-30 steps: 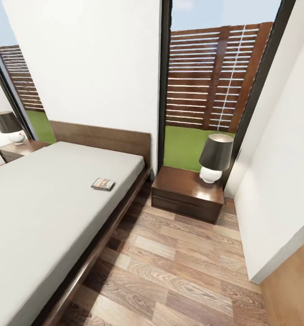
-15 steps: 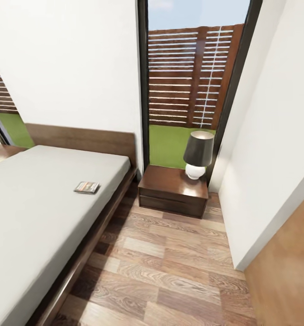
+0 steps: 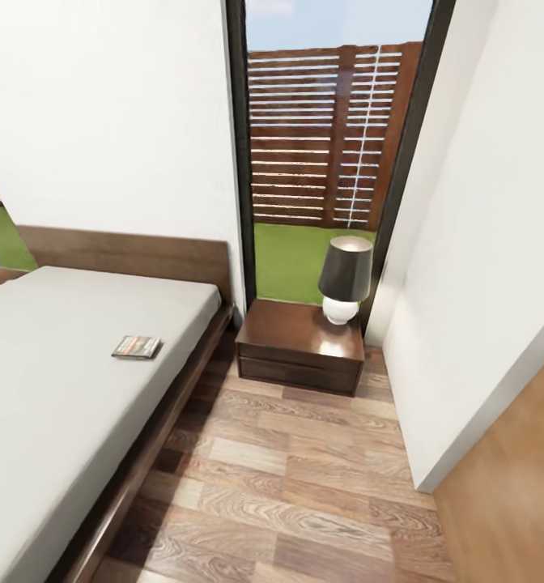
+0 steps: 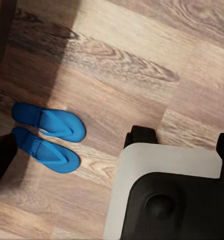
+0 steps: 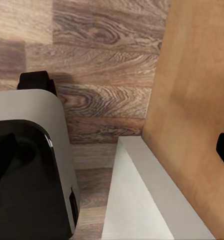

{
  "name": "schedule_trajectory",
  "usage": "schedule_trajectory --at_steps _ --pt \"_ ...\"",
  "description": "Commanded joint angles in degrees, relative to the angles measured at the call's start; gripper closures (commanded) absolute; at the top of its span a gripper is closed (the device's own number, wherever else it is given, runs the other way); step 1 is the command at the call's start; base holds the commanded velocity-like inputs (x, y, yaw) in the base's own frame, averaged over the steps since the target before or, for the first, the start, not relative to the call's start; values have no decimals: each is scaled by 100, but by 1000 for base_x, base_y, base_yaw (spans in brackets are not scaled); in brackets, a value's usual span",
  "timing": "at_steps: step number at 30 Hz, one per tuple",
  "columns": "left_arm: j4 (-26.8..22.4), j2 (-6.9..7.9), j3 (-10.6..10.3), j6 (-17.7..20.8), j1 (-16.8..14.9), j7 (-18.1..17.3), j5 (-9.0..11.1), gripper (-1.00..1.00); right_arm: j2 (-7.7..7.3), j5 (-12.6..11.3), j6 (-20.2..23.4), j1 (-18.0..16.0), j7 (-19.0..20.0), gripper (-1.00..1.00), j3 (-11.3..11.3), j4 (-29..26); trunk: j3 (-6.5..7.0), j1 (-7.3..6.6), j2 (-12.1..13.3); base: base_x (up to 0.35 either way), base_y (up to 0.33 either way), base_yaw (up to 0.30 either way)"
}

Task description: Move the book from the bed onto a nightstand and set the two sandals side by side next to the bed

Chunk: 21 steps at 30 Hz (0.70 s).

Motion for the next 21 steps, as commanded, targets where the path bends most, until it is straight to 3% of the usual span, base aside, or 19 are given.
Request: schedule_trajectory --at_steps 1,21 --pt "7 2 -74 -20 -4 -20 61 -100 7 -36 24 -4 -15 -100 48 -2 -5 3 -3 299 0 -17" --pt "4 1 -179 -21 -4 -12 63 -100 63 -36 24 -4 -15 -100 48 -15 -6 3 -3 312 -30 -4"
